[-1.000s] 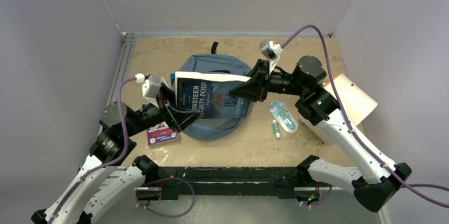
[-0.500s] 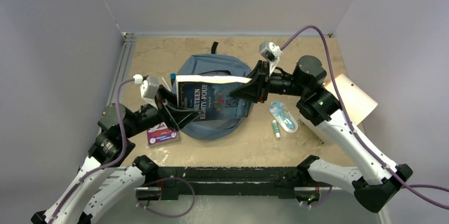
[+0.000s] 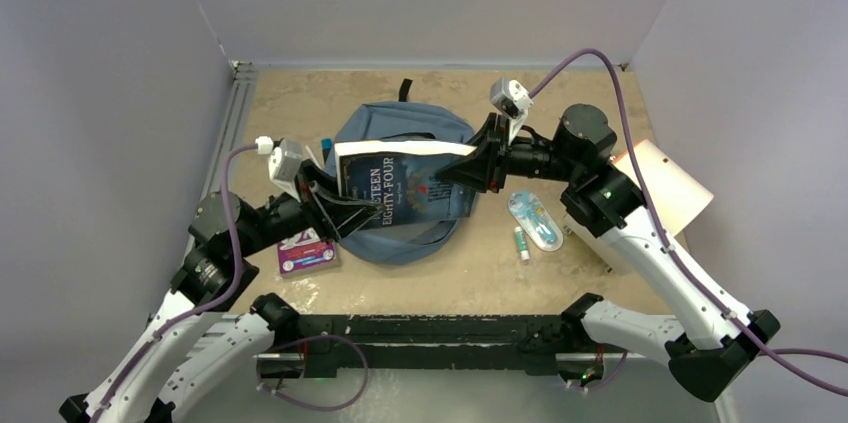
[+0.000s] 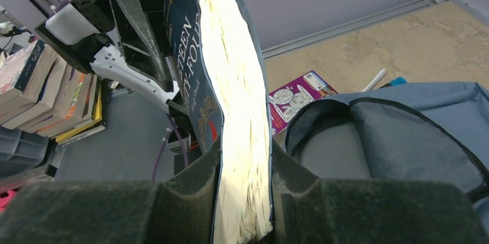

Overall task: Pack the student bag
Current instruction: Pick up the book from the center of the board, then place the book in the student bag.

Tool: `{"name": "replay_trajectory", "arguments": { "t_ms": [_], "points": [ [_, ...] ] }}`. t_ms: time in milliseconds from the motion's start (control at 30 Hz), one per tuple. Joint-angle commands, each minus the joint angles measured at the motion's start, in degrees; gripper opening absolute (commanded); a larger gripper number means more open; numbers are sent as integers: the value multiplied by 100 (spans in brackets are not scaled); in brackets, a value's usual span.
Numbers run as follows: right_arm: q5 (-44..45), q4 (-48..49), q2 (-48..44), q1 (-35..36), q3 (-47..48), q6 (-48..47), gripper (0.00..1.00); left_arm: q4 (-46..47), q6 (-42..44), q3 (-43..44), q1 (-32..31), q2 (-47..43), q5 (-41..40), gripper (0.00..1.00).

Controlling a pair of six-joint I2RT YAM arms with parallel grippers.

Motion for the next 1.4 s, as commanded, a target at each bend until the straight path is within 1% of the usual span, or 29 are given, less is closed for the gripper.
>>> {"name": "replay_trajectory", "arguments": {
  "t_ms": [0, 33, 67, 167, 200, 233, 267, 333, 367, 400, 467, 500, 667, 733, 800, 900, 1100, 1200, 1367],
  "points": [
    [616, 182, -32, -76, 156, -276, 0, 839, -174, 42, -32, -23, 377, 32],
    [615, 191, -43, -71, 150, -276, 0, 839, -178, 34, -30, -18, 379, 30],
    [612, 206, -58, -76, 135, -270, 0, 833, -179, 34, -29, -16, 372, 25],
    [560, 194, -88, -77, 90, -208, 0, 701, -177, 56, -29, -2, 180, 2],
    [618, 189, -111, -75, 88, -207, 0, 503, -186, 63, -33, -4, 9, 0],
    [673, 203, -136, -76, 69, -206, 2, 307, -205, 75, -36, -21, -258, 0],
    [745, 222, -171, -75, 50, -193, 9, 127, -221, 65, -31, -35, -551, 0],
    [1143, 288, -251, -73, -46, -138, 31, -337, -252, 48, -30, -58, -1082, 0],
    [1379, 316, -295, -77, -85, -102, 41, -452, -273, 10, -31, -69, -1269, 0],
    [1594, 341, -345, -74, -136, -88, 48, -551, -327, -38, -30, -97, -1450, 0],
    [2069, 392, -435, -69, -233, -55, 56, -744, -474, -137, -35, -141, -1786, 0],
    [2354, 414, -473, -70, -278, -24, 58, -884, -568, -168, -31, -152, -1996, 0],
    [4050, 451, -445, -70, -499, 249, 61, -1962, -1344, -130, -31, -200, -3316, 0],
    [4372, 545, -318, -73, -578, 2, 61, -2261, -1582, -106, -29, -256, -3642, 0],
    [4312, 581, -73, -70, -659, -108, 58, -2587, -1832, -48, -37, -324, -4011, 0],
    [3919, 606, 396, -67, -690, -256, 54, -3067, -2129, 123, -29, -407, -4422, 0],
    [3292, 916, 1182, 172, -694, -872, 53, -4005, -2588, 587, -30, -490, -5100, 0],
    [3208, 1166, 1540, 542, -695, -1472, 53, -4398, -2917, 768, -30, -529, -5444, 0],
    [3312, 1311, 2138, 1190, -599, -2968, 57, -4534, -2998, 897, -31, -643, -5640, 0]
  ]
}}
